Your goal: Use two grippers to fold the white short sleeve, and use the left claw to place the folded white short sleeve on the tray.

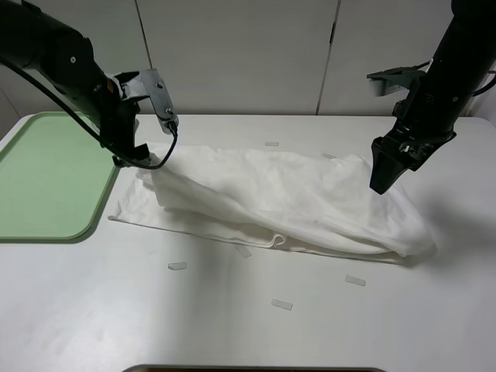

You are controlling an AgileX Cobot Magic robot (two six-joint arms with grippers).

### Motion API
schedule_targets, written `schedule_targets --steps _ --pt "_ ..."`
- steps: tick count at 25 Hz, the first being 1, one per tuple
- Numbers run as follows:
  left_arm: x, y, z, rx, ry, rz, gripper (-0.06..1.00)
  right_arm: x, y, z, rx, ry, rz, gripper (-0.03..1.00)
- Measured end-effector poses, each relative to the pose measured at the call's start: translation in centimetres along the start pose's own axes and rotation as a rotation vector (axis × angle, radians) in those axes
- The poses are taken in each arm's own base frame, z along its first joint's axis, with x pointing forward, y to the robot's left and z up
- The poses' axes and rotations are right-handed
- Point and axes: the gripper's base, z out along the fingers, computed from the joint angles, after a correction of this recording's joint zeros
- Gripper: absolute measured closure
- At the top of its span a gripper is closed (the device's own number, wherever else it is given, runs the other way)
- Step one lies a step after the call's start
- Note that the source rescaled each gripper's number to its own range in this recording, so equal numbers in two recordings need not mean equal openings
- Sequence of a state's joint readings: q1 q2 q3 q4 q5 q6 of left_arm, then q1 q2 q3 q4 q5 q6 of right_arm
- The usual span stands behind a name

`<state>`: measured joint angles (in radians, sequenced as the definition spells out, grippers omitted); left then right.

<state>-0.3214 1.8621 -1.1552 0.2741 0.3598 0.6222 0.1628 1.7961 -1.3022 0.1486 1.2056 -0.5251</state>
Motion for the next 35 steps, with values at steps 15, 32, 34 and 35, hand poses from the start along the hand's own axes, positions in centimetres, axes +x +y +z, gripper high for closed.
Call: schedule_targets --steps 15,32,34,35 --pt "-0.2 2.3 -10.4 -0.06 0.015 -0.201 -0.04 -0.1 0.0 0.0 0.001 -0.006 0.06 -0.03" --pt "4.7 -1.1 -22.4 -0.01 0.06 -0.667 -0.04 -0.3 0.4 0.0 -0.049 -0.03 0.217 -0.03" --pt "5.6 -2.0 -23.5 -0.019 0.042 -0.685 -0.04 -0.3 0.4 0.0 -0.049 -0.031 0.217 -0.03" --pt "6.2 -2.5 -23.9 -0.024 0.034 -0.697 -0.04 -0.4 0.4 0.0 -0.047 -0.035 0.218 -0.03"
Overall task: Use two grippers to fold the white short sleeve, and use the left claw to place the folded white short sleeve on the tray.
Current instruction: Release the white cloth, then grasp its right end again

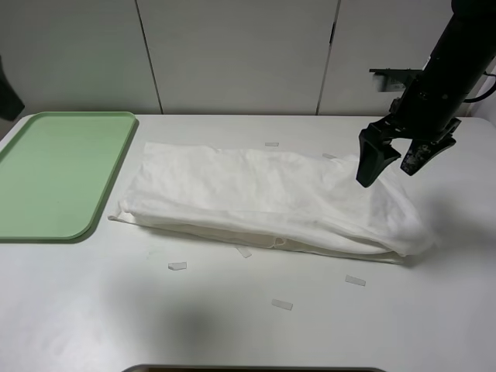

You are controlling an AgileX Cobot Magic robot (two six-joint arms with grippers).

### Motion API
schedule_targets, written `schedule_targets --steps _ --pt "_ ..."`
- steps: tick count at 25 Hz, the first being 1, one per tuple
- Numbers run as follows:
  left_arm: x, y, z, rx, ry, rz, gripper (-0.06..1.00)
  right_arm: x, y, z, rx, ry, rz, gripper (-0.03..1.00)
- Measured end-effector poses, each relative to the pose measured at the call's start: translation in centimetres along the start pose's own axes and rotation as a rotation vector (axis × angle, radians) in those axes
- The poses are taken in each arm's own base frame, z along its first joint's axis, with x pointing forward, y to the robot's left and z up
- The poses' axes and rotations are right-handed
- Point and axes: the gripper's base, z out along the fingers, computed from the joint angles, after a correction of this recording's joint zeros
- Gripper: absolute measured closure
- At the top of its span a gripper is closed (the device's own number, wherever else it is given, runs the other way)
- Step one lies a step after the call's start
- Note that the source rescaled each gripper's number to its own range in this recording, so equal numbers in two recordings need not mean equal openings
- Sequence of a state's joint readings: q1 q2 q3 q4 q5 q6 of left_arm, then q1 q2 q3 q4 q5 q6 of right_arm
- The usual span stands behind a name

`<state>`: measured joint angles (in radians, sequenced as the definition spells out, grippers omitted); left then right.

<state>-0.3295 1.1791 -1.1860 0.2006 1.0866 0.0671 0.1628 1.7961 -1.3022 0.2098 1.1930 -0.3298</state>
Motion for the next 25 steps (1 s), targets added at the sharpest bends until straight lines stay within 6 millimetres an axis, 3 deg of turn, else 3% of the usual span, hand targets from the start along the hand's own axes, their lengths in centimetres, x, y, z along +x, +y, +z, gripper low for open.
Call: schedule_targets --steps 4,5,9,10,12,14,15,16,21,25 --pt "3.1 -0.2 -1.2 -0.003 -0.029 -0.05 -0.04 0.0 0.0 0.0 0.002 -0.005 0.0 -0.03" --pt "3.1 -0.2 -1.2 -0.003 -0.029 -0.05 -0.04 -0.1 0.0 0.0 0.003 -0.009 0.0 -0.03" --pt "7.0 -0.5 -2.4 -0.003 -0.081 -0.116 -0.04 -0.1 0.0 0.0 0.003 -0.016 0.001 -0.03" --pt "9.2 -0.7 -3.0 -0.005 -0.123 -0.146 -0.04 -0.2 0.0 0.0 0.004 -0.017 0.001 -0.03" --pt "10.1 -0.8 -3.1 -0.005 -0.134 -0.155 -0.04 -0.2 0.0 0.0 0.003 -0.021 0.002 -0.03" --pt "12.9 -1.1 -3.5 -0.005 -0.189 -0.186 -0.04 -0.2 0.0 0.0 -0.001 -0.026 0.004 -0.03" --pt "12.9 -1.1 -3.5 -0.005 -0.189 -0.186 -0.04 -0.2 0.0 0.0 -0.002 -0.027 0.005 -0.03" --pt "14.1 -1.2 -3.5 -0.004 -0.213 -0.195 -0.04 -0.3 0.0 0.0 -0.005 -0.03 0.006 -0.03" --pt "18.8 -2.1 -2.7 0.018 -0.302 -0.217 -0.04 -0.4 0.0 0.0 -0.005 -0.039 0.007 -0.03" --pt "22.4 -3.4 -0.3 0.061 -0.366 -0.223 -0.03 -0.3 0.1 0.0 -0.007 -0.04 0.008 -0.03"
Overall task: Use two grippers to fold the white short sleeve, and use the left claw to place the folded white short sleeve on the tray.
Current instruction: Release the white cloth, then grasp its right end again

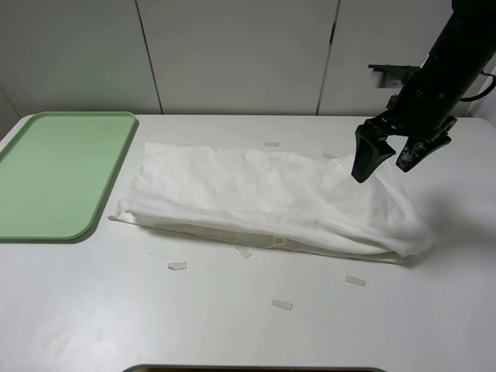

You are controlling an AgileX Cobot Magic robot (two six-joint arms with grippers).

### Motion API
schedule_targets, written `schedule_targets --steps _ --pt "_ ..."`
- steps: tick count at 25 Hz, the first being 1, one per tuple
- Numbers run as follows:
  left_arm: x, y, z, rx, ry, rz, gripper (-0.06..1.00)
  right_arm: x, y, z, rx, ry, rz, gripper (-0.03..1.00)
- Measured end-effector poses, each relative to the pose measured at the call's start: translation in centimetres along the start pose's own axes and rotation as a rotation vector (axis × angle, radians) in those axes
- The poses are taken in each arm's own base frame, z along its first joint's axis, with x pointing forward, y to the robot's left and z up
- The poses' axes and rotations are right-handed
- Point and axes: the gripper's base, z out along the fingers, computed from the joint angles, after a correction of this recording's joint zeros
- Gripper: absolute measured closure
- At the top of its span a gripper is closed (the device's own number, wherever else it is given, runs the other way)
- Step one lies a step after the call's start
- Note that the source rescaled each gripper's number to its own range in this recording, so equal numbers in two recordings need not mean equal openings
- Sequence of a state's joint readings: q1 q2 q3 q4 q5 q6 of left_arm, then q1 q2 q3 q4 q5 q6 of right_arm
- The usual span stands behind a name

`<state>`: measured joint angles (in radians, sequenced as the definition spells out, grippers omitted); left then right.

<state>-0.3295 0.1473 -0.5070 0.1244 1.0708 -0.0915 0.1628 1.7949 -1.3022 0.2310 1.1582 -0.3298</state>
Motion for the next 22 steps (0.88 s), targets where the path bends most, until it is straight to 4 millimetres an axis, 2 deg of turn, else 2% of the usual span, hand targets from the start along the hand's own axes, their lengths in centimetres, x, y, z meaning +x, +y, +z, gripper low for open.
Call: schedule_targets --steps 4,22 --pt "1.2 -0.3 -0.2 0.046 -0.055 0.049 0.01 0.0 0.0 0.0 0.0 0.0 0.0 -0.03" --pt "1.4 -0.6 -0.5 0.084 -0.082 0.095 0.07 -0.1 0.0 0.0 0.002 -0.007 0.0 -0.03"
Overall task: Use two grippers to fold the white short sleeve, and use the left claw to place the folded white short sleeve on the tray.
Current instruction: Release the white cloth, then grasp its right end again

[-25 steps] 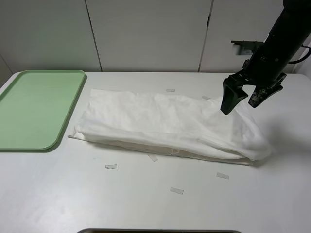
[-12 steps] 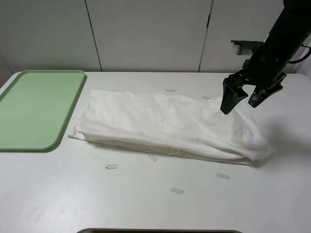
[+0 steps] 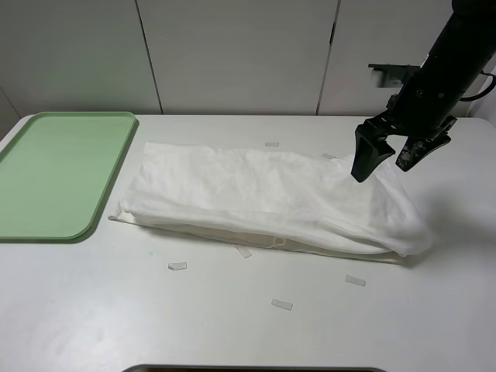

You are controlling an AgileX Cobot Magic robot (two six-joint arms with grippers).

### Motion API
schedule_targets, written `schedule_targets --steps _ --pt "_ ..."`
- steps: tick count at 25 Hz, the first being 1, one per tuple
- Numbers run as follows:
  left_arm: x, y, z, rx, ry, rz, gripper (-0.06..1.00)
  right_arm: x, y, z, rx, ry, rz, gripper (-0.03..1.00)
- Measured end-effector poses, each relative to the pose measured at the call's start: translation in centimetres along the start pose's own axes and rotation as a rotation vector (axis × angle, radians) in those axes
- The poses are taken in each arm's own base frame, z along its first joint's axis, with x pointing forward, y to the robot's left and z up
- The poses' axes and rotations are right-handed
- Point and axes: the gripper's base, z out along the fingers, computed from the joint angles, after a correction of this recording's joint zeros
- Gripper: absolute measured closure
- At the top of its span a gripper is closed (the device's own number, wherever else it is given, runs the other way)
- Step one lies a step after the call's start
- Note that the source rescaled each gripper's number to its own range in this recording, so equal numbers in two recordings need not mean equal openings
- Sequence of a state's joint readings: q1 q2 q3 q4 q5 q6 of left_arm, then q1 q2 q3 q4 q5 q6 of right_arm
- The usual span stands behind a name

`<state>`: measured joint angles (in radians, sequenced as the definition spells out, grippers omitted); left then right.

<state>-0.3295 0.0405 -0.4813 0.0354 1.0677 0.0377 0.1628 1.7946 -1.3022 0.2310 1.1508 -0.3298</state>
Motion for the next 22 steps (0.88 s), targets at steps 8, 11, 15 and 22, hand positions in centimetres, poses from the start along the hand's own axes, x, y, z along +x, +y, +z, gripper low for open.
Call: schedule_targets --steps 8,11,15,22 --pt "0.0 0.0 0.0 0.0 0.0 0.0 0.07 -0.02 -0.01 0.0 0.001 -0.002 0.0 -0.03" --pt "0.0 0.0 0.0 0.0 0.0 0.001 0.07 -0.02 -0.01 0.0 0.001 -0.002 0.0 -0.03" --pt "0.0 -0.01 0.0 -0.019 0.001 -0.013 0.07 -0.02 -0.01 0.0 0.001 -0.002 0.0 -0.03" --pt "-0.02 -0.13 0.02 -0.224 0.007 -0.18 0.07 -0.04 -0.01 0.0 0.002 -0.004 0.0 -0.03"
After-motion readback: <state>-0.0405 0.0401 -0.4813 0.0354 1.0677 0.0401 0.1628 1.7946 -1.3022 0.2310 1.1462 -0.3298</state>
